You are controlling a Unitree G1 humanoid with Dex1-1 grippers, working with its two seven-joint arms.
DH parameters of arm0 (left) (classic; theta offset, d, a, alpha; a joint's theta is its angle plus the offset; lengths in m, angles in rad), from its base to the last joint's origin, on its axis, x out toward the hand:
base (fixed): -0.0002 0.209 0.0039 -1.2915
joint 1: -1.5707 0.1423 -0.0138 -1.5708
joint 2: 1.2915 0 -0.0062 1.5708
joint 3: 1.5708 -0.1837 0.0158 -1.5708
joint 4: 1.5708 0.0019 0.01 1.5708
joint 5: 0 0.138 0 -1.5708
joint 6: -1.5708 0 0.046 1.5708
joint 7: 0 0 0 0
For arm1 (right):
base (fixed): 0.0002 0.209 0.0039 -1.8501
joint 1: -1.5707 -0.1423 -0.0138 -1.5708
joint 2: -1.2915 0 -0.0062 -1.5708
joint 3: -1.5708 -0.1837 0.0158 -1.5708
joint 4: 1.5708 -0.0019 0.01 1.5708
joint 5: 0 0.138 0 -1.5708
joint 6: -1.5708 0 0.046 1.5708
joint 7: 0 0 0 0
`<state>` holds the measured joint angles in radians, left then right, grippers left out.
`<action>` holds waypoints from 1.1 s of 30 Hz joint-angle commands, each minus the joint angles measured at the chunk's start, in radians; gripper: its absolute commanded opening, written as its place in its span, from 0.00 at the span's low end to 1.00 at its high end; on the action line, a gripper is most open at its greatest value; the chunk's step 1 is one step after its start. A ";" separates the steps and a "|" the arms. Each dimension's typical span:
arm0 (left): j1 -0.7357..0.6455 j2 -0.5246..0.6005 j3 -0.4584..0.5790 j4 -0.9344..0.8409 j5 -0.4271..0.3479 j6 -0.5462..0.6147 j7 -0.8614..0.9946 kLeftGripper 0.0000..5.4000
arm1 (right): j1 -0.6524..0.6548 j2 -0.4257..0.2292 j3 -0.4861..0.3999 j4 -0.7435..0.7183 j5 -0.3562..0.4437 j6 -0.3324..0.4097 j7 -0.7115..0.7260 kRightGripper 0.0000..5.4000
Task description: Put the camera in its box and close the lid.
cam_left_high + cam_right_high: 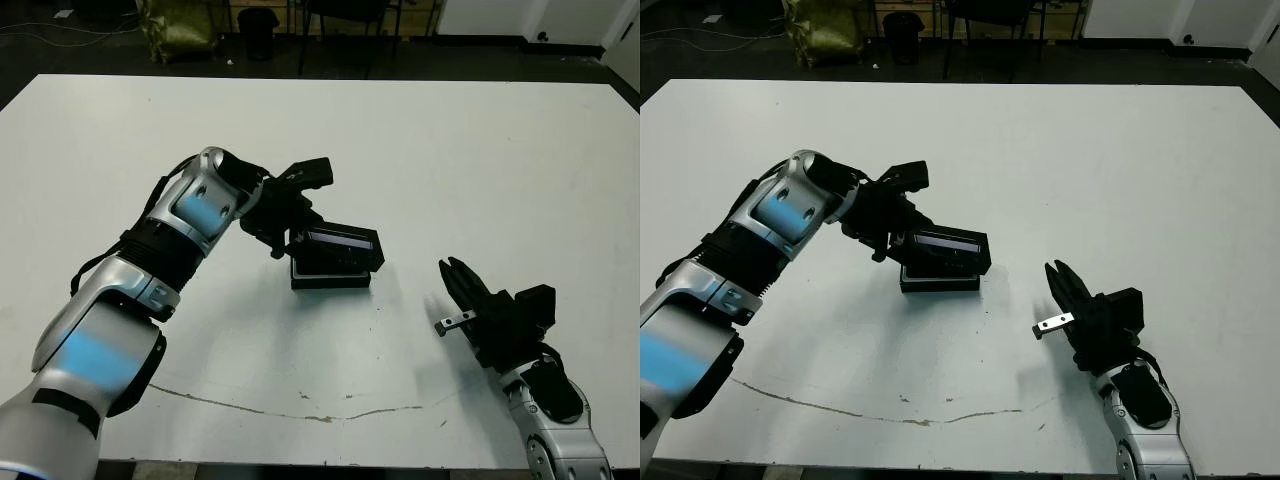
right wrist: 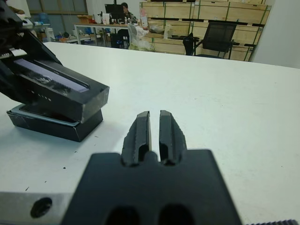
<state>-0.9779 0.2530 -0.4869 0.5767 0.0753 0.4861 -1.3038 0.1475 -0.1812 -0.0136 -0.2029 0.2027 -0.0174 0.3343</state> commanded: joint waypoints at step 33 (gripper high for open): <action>-0.004 0.000 -0.050 0.042 0.047 -0.102 -0.043 0.47 | 0.014 -0.001 -0.003 0.001 -0.001 0.018 -0.005 0.00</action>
<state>-0.9862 0.2400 -0.5229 0.6136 0.1066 0.3877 -1.3347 0.1493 -0.1806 -0.0143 -0.2147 0.2039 -0.0056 0.3317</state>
